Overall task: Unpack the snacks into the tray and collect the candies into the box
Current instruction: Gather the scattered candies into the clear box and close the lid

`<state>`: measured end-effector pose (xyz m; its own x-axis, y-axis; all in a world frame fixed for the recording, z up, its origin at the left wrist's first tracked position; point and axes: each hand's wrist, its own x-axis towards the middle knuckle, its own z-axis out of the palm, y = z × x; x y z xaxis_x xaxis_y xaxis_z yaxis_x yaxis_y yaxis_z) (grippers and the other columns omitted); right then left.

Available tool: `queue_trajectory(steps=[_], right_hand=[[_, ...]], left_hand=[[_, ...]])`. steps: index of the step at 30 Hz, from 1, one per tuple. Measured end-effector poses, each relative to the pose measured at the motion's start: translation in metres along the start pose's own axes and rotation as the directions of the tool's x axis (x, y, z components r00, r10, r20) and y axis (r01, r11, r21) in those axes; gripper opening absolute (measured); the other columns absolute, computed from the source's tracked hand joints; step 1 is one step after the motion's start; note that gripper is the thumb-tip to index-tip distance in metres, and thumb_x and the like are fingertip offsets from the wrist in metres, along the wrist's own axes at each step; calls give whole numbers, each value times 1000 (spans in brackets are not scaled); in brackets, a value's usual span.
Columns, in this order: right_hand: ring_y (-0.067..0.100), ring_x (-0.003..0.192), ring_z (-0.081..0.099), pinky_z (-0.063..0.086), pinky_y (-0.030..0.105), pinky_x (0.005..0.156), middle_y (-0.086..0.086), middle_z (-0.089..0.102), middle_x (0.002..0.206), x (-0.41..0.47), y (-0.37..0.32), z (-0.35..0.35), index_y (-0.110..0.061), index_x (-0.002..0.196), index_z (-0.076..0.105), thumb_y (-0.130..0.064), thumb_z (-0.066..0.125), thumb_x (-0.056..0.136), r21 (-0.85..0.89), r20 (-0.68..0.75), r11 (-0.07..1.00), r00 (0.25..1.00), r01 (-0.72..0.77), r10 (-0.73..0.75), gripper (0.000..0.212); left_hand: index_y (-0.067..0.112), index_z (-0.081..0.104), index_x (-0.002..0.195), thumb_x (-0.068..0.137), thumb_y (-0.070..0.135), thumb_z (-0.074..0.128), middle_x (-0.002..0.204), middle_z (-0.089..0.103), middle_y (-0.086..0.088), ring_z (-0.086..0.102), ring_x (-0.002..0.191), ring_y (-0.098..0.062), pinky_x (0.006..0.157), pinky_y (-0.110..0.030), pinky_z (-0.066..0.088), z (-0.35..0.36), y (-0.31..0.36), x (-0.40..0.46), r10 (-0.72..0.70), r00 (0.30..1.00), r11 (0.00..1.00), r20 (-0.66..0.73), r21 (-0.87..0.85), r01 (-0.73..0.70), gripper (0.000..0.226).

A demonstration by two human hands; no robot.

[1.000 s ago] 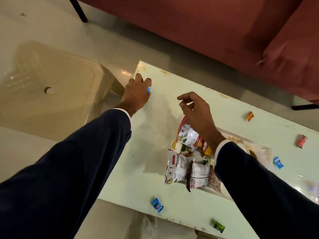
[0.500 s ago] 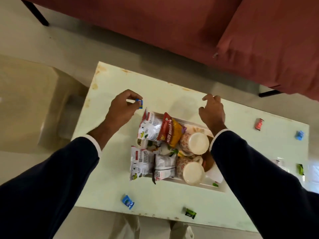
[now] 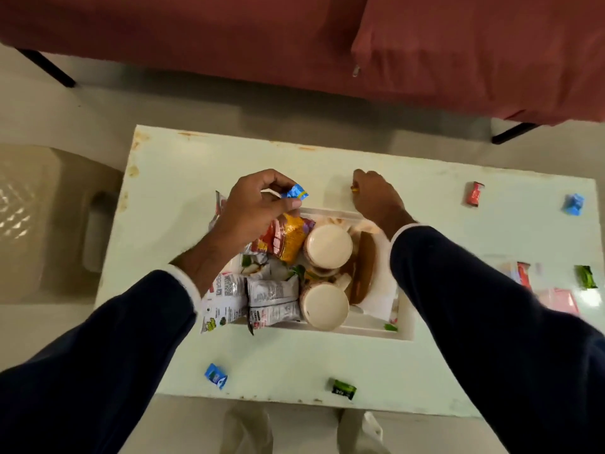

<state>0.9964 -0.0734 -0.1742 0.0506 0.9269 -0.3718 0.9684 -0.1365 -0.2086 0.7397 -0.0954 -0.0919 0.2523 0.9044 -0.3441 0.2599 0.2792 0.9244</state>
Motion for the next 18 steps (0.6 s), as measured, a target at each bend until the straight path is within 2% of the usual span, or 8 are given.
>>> queue_trajectory(steps=[2, 4, 6, 9, 11, 13, 15, 18], right_hand=[[38, 102, 65, 56, 45, 88, 21, 67, 114, -10, 7, -9, -1, 115, 57, -16, 54, 98, 274, -47, 956, 991, -108, 125, 22], [23, 82, 72, 61, 37, 77, 14, 72, 105, -27, 13, -25, -4, 107, 60, -17, 58, 95, 625, -9, 750, 958, -218, 285, 17], [7, 61, 69, 59, 24, 61, 8, 74, 95, -55, 23, -43, -7, 103, 61, -14, 57, 93, 790, 31, 574, 948, -218, 317, 12], [10, 63, 69, 57, 27, 63, 5, 72, 82, -111, 51, -64, -4, 102, 63, -9, 67, 90, 875, 66, 451, 966, -177, 250, 14], [14, 69, 67, 54, 25, 64, 10, 72, 82, -153, 82, -74, -6, 108, 68, -7, 75, 87, 888, 111, 419, 974, -187, 200, 23], [22, 78, 63, 50, 28, 68, 19, 73, 88, -189, 113, -77, -6, 116, 71, -1, 76, 86, 890, 161, 395, 968, -226, 193, 31], [26, 85, 60, 47, 33, 74, 23, 74, 97, -219, 151, -77, -1, 115, 73, 2, 74, 87, 871, 183, 408, 951, -274, 249, 28], [29, 88, 63, 54, 28, 75, 20, 71, 97, -253, 205, -74, 4, 104, 72, 11, 69, 88, 867, 180, 380, 914, -321, 363, 18]], left_hand=[[8, 73, 99, 83, 4, 81, 90, 74, -5, 76, 62, -22, 56, -24, 57, 20, 10, -3, 8, 1000, 1000, 7, 30, -8, 19], [15, 73, 92, 81, 7, 83, 81, 74, 3, 73, 55, -20, 49, -21, 52, 39, 21, -4, 11, 1000, 999, -4, 31, -11, 17], [19, 70, 87, 82, 8, 83, 74, 73, 4, 70, 52, -17, 45, -21, 48, 60, 33, -5, 18, 1000, 1000, 4, 18, -18, 17], [17, 61, 85, 83, 10, 82, 66, 73, 0, 68, 49, -14, 42, -18, 43, 98, 50, -10, 1, 1000, 1000, 15, -22, -1, 22], [18, 57, 84, 84, 12, 81, 61, 73, 0, 68, 47, -14, 43, -16, 44, 131, 57, -15, -26, 999, 998, 30, -51, 28, 24], [14, 59, 89, 86, 13, 79, 64, 74, -2, 71, 54, -21, 48, -25, 49, 163, 57, -20, -56, 995, 997, 84, -42, 60, 21], [7, 61, 97, 87, 9, 76, 69, 76, -5, 73, 58, -24, 56, -32, 52, 200, 54, -24, -101, 979, 995, 175, 1, 102, 18], [2, 61, 101, 88, -1, 73, 71, 76, -7, 73, 56, -18, 59, -30, 53, 255, 49, -32, -173, 948, 985, 267, 34, 170, 19]])
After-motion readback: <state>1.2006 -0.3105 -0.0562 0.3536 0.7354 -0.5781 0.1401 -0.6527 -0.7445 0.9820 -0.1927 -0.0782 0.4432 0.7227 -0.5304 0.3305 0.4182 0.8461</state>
